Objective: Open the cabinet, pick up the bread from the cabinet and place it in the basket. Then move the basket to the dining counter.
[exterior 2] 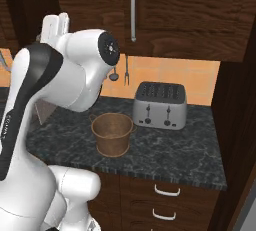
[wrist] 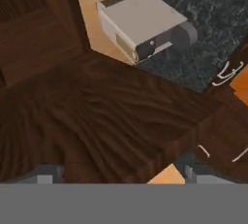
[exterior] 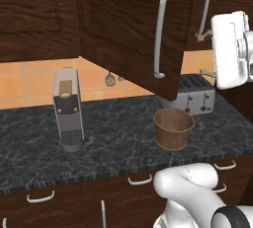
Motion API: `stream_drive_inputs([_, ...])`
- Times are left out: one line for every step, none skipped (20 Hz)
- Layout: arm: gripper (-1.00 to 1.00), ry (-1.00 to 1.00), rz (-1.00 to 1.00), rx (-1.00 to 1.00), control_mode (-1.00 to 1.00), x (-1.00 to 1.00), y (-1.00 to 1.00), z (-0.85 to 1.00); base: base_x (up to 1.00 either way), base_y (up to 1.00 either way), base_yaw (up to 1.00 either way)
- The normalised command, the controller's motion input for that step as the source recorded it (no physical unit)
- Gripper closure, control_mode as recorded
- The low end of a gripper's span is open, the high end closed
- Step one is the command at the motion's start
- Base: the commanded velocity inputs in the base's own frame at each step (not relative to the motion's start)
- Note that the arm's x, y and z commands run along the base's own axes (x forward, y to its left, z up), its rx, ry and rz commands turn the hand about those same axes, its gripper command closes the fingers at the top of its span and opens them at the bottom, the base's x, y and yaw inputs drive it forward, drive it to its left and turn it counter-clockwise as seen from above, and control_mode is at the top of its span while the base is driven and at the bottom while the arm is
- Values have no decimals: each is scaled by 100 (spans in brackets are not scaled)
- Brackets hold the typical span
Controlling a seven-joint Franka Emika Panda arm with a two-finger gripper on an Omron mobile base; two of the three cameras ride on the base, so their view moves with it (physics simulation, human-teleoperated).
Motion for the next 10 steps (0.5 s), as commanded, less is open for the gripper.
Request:
stream_drive_inputs([-100,47,40,0,-100,67,58,-4,0,0,0])
stream_drive_inputs([-100,46,38,0,-100,71,70,0,0,0,0])
stream_drive_inputs([-100,43,36,0,-100,61,71,0,0,0,0])
stream_drive_inputs([-100,40,33,0,-100,49,80,0,0,0,0])
stream_drive_inputs([-100,34,31,0,-100,38,90,0,0,0,0])
stream_drive_inputs([-100,28,30,0,-100,18,100,0,0,0,0])
stream_drive_inputs([-100,20,32,0,-100,0,100,-3,0,0,0])
stream_drive_inputs([-100,13,33,0,-100,0,100,-7,0,0,0])
stream_drive_inputs([-100,3,33,0,-100,-19,100,-13,0,0,0])
stream_drive_inputs([-100,0,33,0,-100,-34,100,-15,0,0,0])
